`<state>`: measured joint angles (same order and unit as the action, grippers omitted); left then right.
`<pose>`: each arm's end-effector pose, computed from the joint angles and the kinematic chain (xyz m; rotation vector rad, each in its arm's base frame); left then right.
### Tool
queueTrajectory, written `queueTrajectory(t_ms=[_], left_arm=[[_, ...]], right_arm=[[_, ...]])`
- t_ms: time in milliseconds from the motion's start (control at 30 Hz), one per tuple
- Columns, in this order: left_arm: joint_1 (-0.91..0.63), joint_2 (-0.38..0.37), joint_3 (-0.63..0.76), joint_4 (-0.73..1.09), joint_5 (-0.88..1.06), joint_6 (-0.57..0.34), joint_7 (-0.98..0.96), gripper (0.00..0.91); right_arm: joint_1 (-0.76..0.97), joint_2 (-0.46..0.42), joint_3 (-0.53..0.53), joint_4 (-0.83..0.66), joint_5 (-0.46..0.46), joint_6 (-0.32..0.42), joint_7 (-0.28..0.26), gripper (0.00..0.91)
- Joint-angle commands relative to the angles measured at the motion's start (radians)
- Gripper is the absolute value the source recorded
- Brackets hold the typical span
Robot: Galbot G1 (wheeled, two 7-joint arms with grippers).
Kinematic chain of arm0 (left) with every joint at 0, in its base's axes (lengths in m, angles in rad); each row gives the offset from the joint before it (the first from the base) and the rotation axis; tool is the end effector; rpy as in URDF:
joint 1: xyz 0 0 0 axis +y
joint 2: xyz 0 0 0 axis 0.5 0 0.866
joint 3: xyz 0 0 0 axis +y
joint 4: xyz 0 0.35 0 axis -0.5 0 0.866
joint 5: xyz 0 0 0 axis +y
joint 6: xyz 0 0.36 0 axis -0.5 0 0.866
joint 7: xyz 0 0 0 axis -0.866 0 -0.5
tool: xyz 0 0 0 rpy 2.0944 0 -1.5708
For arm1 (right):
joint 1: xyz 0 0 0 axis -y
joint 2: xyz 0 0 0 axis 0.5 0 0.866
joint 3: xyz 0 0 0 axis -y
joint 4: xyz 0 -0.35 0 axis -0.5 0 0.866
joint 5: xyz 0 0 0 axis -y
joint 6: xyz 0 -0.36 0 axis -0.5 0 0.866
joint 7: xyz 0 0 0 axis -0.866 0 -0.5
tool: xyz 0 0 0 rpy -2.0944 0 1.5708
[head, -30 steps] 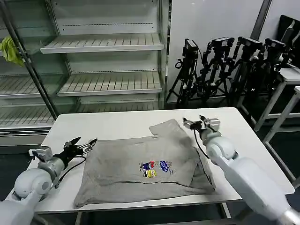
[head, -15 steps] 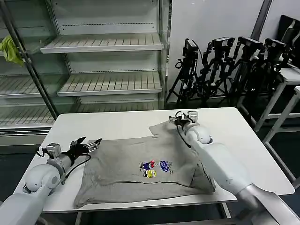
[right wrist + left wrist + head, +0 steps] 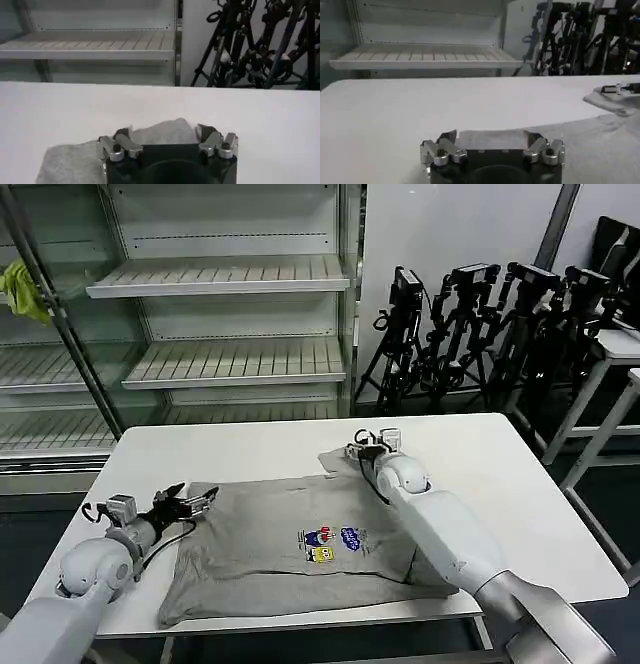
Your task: Fold and organize the clothes.
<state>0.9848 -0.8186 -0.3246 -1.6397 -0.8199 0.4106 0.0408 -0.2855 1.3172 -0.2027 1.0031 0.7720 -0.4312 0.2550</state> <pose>0.3692 0.1704 -0.2635 -0.3331 -2.6828 0.0509 0.5623 0.0588 -0.2608 0.2534 -2.6378 0.0412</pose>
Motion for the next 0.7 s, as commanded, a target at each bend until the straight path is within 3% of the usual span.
queueTrajectory(t_ms=[33, 67, 133, 200, 300, 367, 500, 700], left_arm=[[-0.001, -0.003, 0.012, 0.006, 0.018, -0.003, 0.005, 0.645], [0.0, -0.003, 0.013, 0.006, 0.019, -0.003, 0.007, 0.595], [0.001, -0.003, 0.013, 0.004, 0.022, -0.004, 0.009, 0.514], [0.002, -0.003, 0.013, 0.004, 0.023, -0.006, 0.01, 0.413], [0.002, -0.002, 0.011, 0.003, 0.024, -0.007, 0.011, 0.333], [0.002, -0.002, 0.011, 0.003, 0.024, -0.007, 0.011, 0.262], [0.003, -0.003, 0.011, 0.002, 0.028, -0.008, 0.012, 0.212], [0.006, -0.004, 0.01, 0.002, 0.033, -0.012, 0.015, 0.06]], right_arm=[[-0.008, 0.021, 0.002, -0.021, -0.025, -0.009, -0.001, 0.907], [-0.011, 0.02, 0.002, -0.018, -0.025, -0.01, 0.0, 0.887], [-0.019, 0.008, 0.0, 0.003, -0.024, -0.015, 0.003, 0.756], [-0.023, 0.0, 0.0, 0.012, -0.022, -0.02, 0.005, 0.715], [-0.028, -0.008, 0.0, 0.031, -0.019, -0.024, 0.007, 0.584], [-0.03, -0.01, 0.001, 0.039, -0.017, -0.028, 0.009, 0.353], [-0.035, -0.014, 0.002, 0.051, -0.018, -0.029, 0.009, 0.111], [-0.039, -0.011, 0.003, 0.044, -0.029, -0.019, 0.005, 0.0]])
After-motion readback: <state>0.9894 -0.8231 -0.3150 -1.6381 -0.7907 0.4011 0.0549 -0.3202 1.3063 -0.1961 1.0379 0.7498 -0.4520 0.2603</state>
